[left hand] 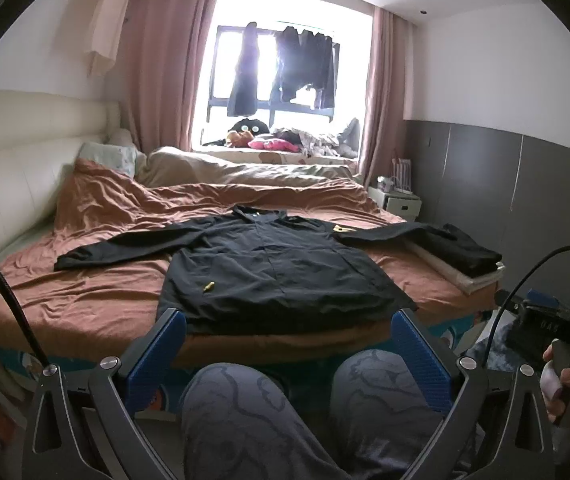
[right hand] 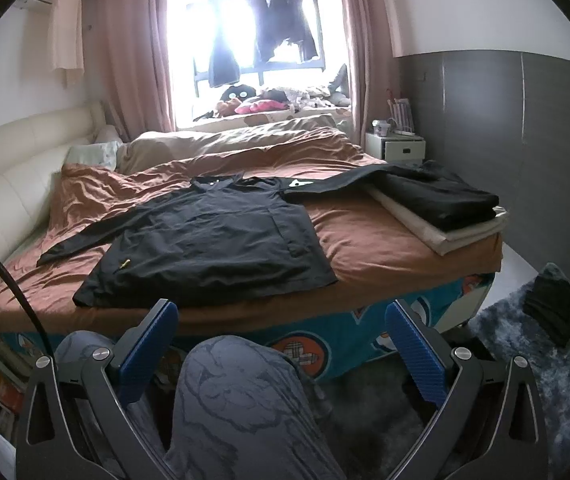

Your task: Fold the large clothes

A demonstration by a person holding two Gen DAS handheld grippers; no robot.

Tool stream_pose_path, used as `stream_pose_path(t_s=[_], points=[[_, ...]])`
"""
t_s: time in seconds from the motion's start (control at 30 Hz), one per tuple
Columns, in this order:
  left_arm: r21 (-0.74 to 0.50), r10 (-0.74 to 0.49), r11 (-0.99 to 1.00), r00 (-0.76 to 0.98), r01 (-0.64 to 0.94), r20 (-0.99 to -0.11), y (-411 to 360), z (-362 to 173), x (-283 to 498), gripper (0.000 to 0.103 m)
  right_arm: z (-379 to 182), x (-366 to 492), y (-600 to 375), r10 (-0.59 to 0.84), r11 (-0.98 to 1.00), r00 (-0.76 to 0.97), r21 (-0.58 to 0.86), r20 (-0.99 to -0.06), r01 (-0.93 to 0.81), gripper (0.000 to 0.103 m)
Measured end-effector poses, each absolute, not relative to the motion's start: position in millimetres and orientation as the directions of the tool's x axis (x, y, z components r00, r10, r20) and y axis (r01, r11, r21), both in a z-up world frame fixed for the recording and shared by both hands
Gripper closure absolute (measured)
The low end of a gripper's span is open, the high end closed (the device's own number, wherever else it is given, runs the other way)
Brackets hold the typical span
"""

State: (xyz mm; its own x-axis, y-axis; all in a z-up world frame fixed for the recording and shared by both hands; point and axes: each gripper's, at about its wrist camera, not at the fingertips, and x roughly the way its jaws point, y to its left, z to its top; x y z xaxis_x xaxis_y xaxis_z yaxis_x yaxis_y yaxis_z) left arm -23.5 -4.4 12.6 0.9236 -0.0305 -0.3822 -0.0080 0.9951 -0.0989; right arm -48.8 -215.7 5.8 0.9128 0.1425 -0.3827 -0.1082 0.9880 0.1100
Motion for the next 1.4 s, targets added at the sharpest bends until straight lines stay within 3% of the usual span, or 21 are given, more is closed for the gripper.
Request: stream_pose_path(t_s=[1.4], points=[[-0.076,-0.004,0.997,0.934,-0.025,-0.357,-1.1,11.6,-40.6,0.000,15.4,-63.1,-224.1,0.177,0.982,0.920,0.120,-0.349,-0.144,0.000]])
